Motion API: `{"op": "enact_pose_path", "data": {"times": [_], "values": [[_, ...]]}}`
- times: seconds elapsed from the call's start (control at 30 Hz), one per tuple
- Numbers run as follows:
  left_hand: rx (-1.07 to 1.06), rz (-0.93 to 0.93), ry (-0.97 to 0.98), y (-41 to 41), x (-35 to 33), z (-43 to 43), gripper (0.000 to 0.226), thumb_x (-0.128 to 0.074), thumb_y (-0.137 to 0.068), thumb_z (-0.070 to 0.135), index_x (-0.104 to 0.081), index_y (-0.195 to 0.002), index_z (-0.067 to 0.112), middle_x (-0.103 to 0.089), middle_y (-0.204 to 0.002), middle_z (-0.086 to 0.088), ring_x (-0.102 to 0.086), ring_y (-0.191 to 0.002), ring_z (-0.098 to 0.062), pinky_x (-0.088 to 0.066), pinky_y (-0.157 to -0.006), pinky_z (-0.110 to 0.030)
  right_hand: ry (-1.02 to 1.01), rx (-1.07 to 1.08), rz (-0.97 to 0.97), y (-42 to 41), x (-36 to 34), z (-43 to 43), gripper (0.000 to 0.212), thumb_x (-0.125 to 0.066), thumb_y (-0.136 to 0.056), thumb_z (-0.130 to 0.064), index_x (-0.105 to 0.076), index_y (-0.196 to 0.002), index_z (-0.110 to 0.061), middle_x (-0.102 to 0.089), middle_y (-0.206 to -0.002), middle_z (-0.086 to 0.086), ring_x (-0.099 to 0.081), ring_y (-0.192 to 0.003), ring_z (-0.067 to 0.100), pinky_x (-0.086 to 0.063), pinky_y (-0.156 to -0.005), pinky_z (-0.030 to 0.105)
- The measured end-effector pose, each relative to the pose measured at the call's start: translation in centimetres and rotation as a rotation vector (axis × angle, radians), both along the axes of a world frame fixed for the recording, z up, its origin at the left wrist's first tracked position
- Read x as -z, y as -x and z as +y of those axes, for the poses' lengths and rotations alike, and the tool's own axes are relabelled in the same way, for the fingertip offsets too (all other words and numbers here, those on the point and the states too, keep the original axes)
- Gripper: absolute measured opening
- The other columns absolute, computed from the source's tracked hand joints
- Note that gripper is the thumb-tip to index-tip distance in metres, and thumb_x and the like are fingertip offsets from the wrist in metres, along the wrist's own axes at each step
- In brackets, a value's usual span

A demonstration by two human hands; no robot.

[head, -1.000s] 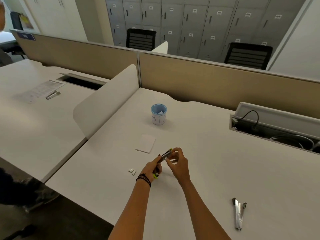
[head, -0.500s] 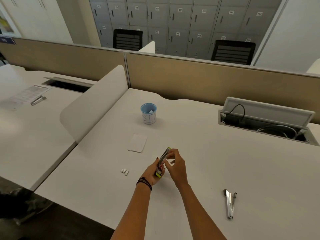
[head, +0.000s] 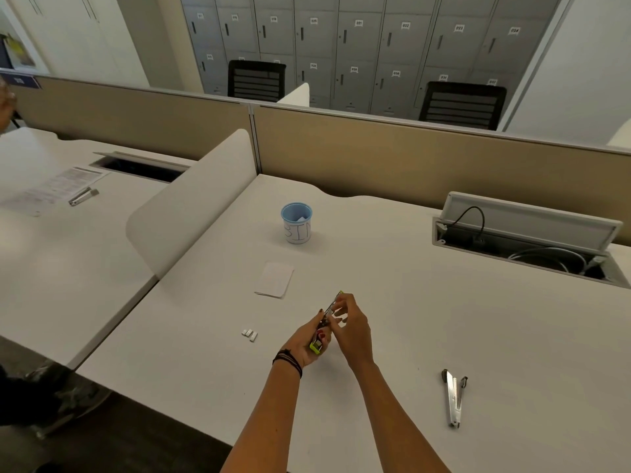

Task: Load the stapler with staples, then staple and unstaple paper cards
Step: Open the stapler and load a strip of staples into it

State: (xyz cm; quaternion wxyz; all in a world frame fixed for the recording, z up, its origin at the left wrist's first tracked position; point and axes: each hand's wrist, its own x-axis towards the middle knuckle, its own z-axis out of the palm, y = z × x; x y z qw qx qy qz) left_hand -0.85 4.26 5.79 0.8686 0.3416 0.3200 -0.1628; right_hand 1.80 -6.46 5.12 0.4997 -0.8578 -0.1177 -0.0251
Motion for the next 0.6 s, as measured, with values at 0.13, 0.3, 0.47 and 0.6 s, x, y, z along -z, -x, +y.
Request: {"op": "enact_pose_path", "data": {"times": [0.13, 0.3, 0.47, 0.6], "values": [[0.032, -0.007, -0.002, 0.3, -0.1, 0.0, 0.032, -0.044, -0.097, 0.031, -0.058, -0.08, 0.008, -0.049, -0.045, 0.002, -0.045, -0.032, -0.004, -0.041, -0.032, -0.011, -0.007, 0.006, 0.009, 0.3, 0.1, -0.2, 0.033, -0.066, -0.082, -0.008, -0.051, -0.11, -0.018, -0.063, -0.095, -0.005, -0.062, -0.081, 0.01, -0.055, -0.07, 0.023], [0.037, -0.026, 0.009, 0.6, 0.0, 0.0, 0.036, -0.044, -0.098, 0.031, -0.062, -0.078, 0.007, -0.045, -0.046, 0.002, -0.043, -0.032, -0.004, -0.04, -0.031, -0.012, -0.059, 0.0, 0.038, 0.6, -0.1, -0.3, 0.033, -0.066, -0.08, -0.005, -0.051, -0.107, -0.018, -0.063, -0.094, -0.006, -0.061, -0.08, 0.011, -0.049, -0.063, 0.016], [0.065, -0.053, -0.003, 0.9, -0.2, 0.1, 0.034, -0.044, -0.097, 0.032, -0.061, -0.078, 0.009, -0.043, -0.047, 0.002, -0.043, -0.033, -0.004, -0.04, -0.032, -0.011, -0.112, 0.004, 0.055, 0.6, -0.5, -0.2, 0.034, -0.067, -0.079, -0.004, -0.052, -0.107, -0.017, -0.063, -0.093, -0.006, -0.061, -0.079, 0.009, -0.049, -0.06, 0.014], [0.074, -0.066, 0.005, 1.1, -0.5, 0.2, 0.03, -0.044, -0.097, 0.033, -0.056, -0.08, 0.012, -0.043, -0.047, 0.003, -0.042, -0.034, -0.004, -0.039, -0.034, -0.009, -0.142, 0.014, 0.047, 0.5, -0.7, -0.2, 0.034, -0.067, -0.078, -0.003, -0.052, -0.106, -0.015, -0.064, -0.094, -0.003, -0.062, -0.079, 0.011, -0.049, -0.06, 0.012]]}}
